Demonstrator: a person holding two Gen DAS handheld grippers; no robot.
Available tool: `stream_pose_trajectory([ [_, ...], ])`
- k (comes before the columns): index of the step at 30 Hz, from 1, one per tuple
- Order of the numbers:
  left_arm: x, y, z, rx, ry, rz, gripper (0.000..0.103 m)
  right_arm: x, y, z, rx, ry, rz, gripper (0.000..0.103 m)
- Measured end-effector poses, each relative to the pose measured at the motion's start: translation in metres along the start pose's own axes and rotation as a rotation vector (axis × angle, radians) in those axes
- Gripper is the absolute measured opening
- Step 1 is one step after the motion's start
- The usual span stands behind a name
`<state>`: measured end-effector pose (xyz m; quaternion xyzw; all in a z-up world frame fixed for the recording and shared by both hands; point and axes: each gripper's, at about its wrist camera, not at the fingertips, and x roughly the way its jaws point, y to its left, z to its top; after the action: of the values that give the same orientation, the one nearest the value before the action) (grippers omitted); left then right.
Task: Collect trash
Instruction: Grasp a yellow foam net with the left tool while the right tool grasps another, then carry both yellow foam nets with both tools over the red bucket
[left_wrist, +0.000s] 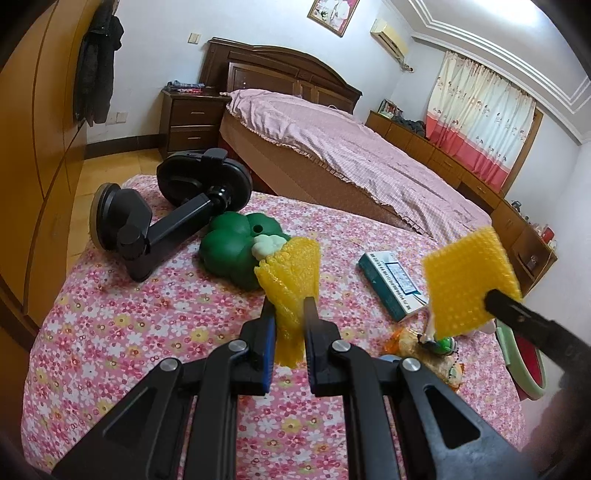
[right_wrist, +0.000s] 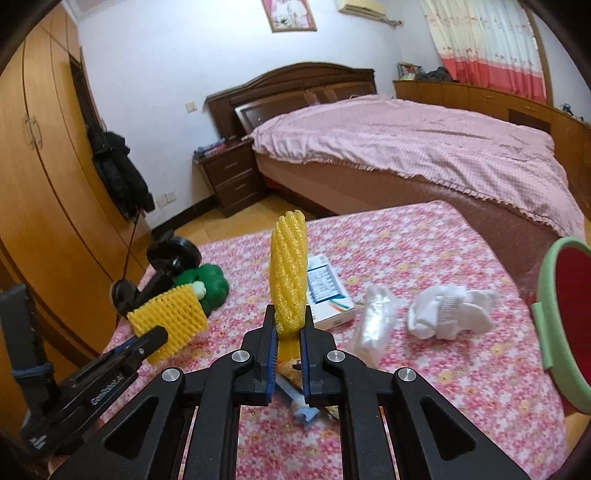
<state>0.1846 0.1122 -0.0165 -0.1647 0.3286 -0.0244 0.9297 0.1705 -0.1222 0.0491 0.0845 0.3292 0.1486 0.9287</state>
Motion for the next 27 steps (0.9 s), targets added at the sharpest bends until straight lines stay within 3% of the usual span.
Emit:
stream_pose_trajectory([
  [27, -0.045, -0.106, -0.003, 0.182, -0.022, -0.184, 0.013, -0.137, -0.109, -0.032, 0.242, -0.203, -0.175, 0.010],
])
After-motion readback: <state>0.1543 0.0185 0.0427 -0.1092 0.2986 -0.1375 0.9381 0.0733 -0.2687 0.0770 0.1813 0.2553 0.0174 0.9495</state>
